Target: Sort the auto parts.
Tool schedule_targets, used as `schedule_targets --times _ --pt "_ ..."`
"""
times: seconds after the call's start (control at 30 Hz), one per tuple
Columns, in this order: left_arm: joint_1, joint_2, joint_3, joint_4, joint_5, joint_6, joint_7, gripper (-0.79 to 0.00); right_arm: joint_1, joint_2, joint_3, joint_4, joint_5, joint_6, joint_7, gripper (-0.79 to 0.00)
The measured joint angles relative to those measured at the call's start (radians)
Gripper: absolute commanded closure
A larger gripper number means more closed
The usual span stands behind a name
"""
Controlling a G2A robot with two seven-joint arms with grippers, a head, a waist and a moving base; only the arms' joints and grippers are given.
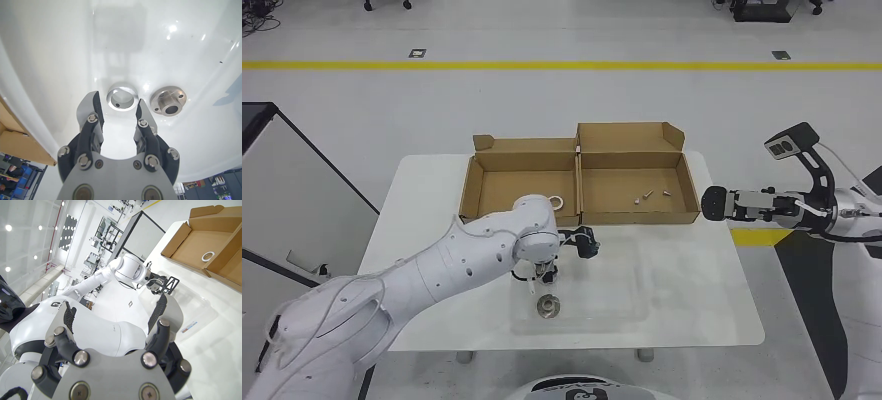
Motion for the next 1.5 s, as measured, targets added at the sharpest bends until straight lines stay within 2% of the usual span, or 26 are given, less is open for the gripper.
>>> schedule_targets --times 0.53,0.9,1.3,1.5 --pt "0.009 -0.021 -0.005 0.036 0.032 0.003 0.003 -0.351 0.000 0.000 0.000 0.000 0.000 0.000 0.000 -0.785" --pt "0.014 -0.036 -0.004 0.054 0.032 -0.015 0.000 -0.391 0.000 0.000 0.000 0.000 0.000 0.000 0.000 -0.785" --pt "0.009 -0.031 -0.009 0.030 0.042 -0.019 0.004 -0.385 0.000 0.000 0.000 0.000 0.000 0.000 0.000 -0.785" --pt "0.014 -0.022 0.008 0.001 0.100 -0.065 0.050 -0.391 0.000 0.000 0.000 0.000 0.000 0.000 0.000 -0.785"
